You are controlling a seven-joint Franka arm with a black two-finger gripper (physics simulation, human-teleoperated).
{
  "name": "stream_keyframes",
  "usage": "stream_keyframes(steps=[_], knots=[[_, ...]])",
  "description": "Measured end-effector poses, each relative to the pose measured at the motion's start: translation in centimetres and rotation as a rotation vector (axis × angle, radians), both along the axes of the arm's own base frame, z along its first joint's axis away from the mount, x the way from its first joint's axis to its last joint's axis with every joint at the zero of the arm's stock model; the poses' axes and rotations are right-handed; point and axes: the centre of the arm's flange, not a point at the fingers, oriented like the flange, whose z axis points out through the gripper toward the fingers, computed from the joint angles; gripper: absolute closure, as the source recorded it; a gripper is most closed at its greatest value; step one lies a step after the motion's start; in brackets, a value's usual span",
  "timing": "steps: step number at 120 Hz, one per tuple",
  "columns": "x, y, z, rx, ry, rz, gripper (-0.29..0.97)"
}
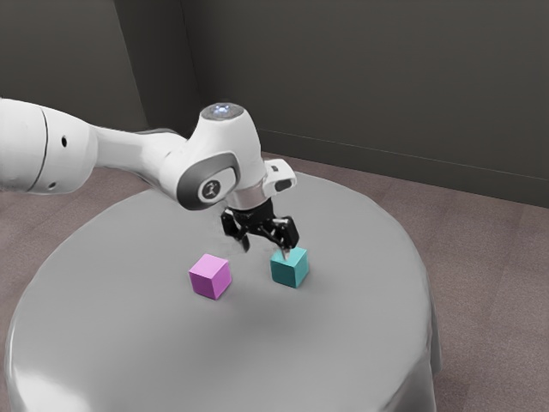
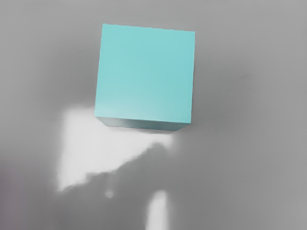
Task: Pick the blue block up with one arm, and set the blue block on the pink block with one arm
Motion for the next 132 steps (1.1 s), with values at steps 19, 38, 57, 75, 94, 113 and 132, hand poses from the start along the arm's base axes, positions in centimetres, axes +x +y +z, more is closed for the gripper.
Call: stream_keyframes(steps=[19,38,57,75,94,113,132], knots=[[1.7,0.1,-1.7,-0.014,-0.018,-0.011,0.0],[1.9,0.2,-2.1,0.002,0.001,-0.061,0.0],[3.3,0.3,-2.9,-0.014,0.019,-0.101,0.0],[4.2,0.5,-4.5,-0.031,0.048,-0.127,0.0],[4.8,0.5,-5.8,-0.033,0.086,-0.16,0.0],[7.5,1.1,-5.4,-0.033,0.064,-0.18,0.0],[8.9,2.0,-6.7,-0.021,0.076,-0.201,0.0]])
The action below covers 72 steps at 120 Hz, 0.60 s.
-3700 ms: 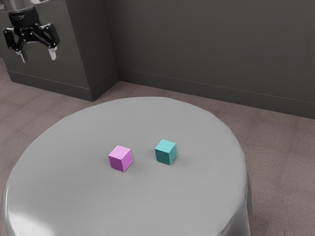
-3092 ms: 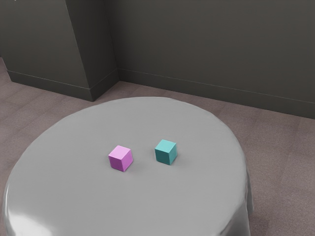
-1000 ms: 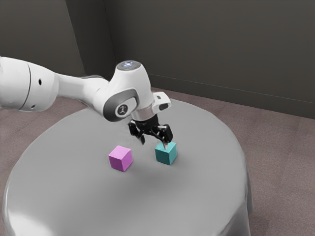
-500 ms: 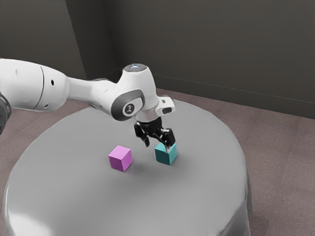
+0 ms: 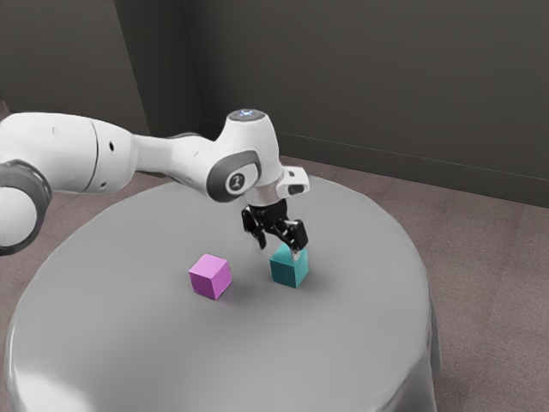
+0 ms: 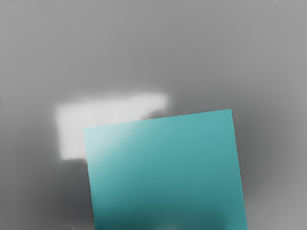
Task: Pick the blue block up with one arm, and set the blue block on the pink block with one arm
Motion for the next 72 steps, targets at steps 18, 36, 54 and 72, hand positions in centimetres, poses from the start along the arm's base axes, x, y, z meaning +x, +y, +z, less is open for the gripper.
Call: stream_keyframes(steps=[18,36,54,72], knots=[[0.3,-0.2,0.1,0.01,-0.004,-0.035,0.0],[0.4,-0.7,-0.2,0.014,-0.004,-0.077,0.0],[1.6,-0.6,-0.5,-0.006,-0.013,-0.082,0.0],[1.7,-0.4,-1.3,-0.004,-0.003,-0.097,0.0]])
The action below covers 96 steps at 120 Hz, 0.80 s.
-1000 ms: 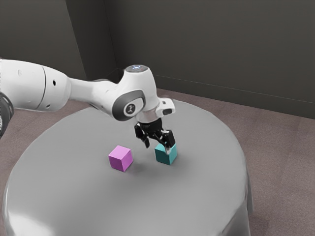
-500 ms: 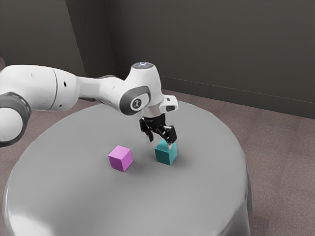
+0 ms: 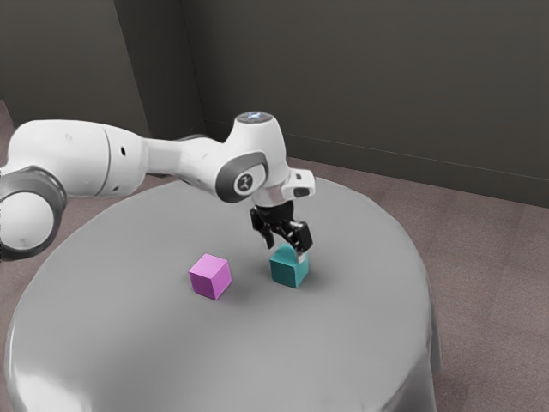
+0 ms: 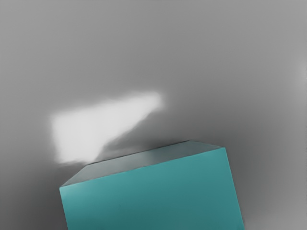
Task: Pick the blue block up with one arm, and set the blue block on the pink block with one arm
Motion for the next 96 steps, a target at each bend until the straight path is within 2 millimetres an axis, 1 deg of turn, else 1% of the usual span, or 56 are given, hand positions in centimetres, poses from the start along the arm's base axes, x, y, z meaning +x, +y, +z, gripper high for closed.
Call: stream_keyframes(steps=[17,25,52,96], knots=[[0.15,-0.73,-0.38,-0.002,0.001,-0.021,0.0],[0.21,-0.55,-0.6,0.001,0.003,-0.023,0.0],[0.48,-0.34,-0.42,0.001,-0.001,-0.031,0.0],[0.13,-0.76,-0.12,-0.003,0.003,-0.042,0.0]])
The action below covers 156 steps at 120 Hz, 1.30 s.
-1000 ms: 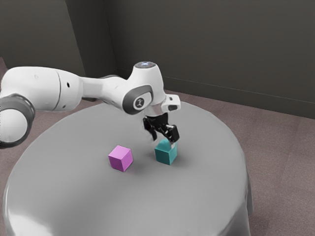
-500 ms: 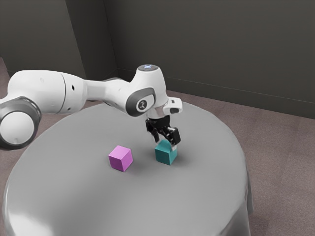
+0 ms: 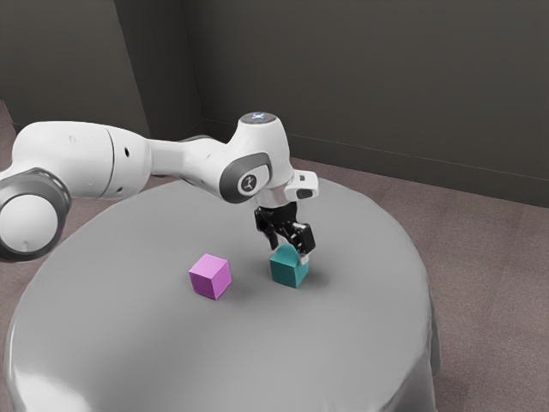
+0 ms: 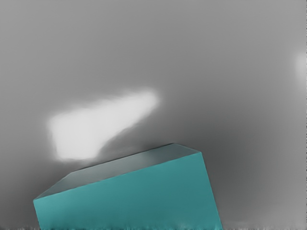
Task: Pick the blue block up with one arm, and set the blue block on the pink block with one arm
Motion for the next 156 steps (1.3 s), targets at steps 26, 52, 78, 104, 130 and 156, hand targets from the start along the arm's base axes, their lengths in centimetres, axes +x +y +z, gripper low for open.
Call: stream_keyframes(steps=[26,52,78,104,130,156], knots=[[-0.2,0.0,-0.3,-0.001,0.016,0.011,0.0],[-0.2,0.1,-0.6,-0.004,0.028,0.026,0.0],[0.0,0.5,-0.7,-0.004,0.028,0.042,0.0],[0.1,0.5,-0.8,-0.006,0.023,0.045,0.0],[0.2,0.5,-1.8,-0.011,0.031,0.051,0.0],[0.1,0.4,-2.4,-0.013,0.039,0.053,0.0]])
